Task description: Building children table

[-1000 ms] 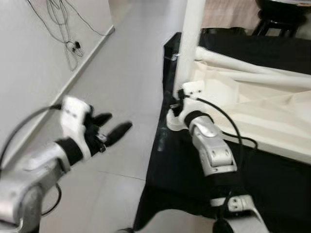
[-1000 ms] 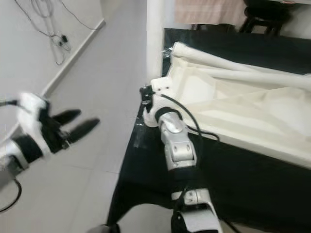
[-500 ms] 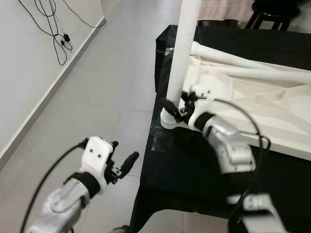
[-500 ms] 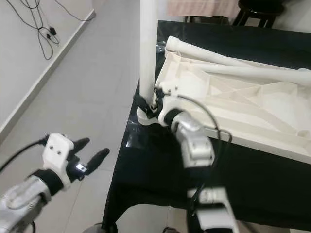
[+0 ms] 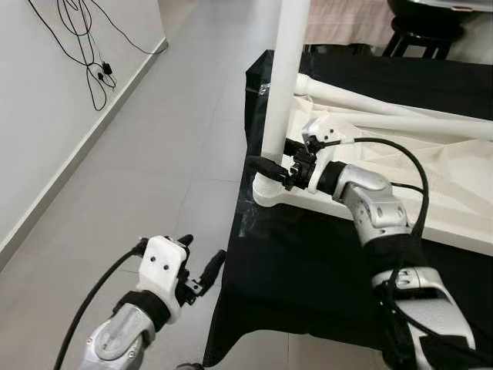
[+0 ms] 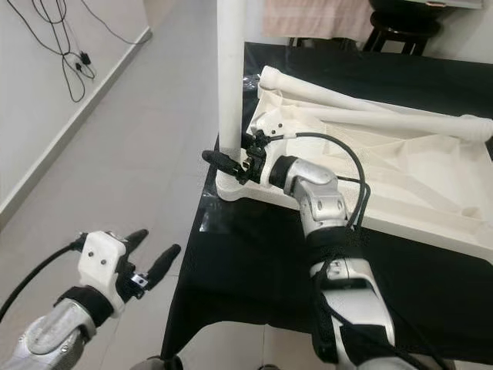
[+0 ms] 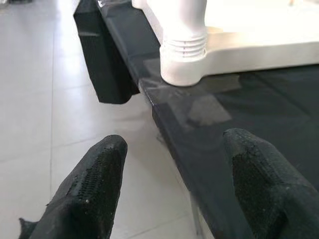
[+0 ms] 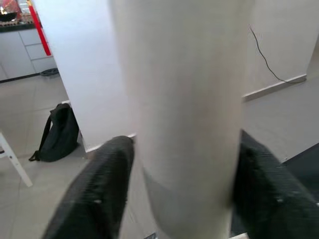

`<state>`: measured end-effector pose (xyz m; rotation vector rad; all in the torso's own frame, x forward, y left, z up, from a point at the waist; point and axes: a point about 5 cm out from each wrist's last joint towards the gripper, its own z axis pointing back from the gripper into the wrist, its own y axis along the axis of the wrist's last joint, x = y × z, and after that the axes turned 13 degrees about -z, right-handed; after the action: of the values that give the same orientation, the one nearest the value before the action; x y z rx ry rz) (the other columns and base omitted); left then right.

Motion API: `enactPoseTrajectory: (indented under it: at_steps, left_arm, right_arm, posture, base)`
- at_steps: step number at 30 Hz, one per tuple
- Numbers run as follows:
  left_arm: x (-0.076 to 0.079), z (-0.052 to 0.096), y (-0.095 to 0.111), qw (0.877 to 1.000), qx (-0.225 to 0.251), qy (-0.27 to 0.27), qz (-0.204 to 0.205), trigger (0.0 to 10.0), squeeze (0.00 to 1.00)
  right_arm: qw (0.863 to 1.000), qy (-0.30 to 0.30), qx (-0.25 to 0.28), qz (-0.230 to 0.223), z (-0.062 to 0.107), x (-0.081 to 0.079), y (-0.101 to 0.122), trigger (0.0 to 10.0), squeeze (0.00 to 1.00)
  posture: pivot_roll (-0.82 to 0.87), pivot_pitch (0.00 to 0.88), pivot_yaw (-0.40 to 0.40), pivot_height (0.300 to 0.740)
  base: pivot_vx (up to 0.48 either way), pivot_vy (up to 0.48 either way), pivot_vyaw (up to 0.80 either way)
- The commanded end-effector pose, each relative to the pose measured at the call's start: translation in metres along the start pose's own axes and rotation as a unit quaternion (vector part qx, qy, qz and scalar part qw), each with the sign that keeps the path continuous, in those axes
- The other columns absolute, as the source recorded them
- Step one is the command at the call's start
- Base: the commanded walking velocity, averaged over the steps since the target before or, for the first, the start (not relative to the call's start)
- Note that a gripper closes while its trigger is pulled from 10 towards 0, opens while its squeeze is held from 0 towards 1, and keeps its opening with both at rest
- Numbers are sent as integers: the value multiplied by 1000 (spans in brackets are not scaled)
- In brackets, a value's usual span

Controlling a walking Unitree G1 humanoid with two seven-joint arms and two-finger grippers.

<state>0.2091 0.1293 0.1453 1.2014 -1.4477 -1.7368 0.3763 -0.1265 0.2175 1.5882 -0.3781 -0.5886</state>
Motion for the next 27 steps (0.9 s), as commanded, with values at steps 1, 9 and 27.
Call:
enactPoseTrajectory:
  at_steps: [1,9,27]
  left_arm:
    - [0,-1,-6,1000,-3,7,-1,10000,0]
    - [0,-5,-9,1000,8,2,-2,10000,0]
    - [-5,-10,-13,999,31,-19,3,10000,0]
  right_arm:
    - [999,43,-13,-5,-11,-8,-10,0,0]
    - [999,32,-24,-4,5,-1,-21,0,0]
    - [915,-397,-65,-16,70,-42,-94,0,0]
  posture:
    - [117,84,-29,740]
    - [87,81,-28,740]
    - [20,79,-11,740]
  base:
    - [0,0,0]
    - [0,0,0]
    - [0,0,0]
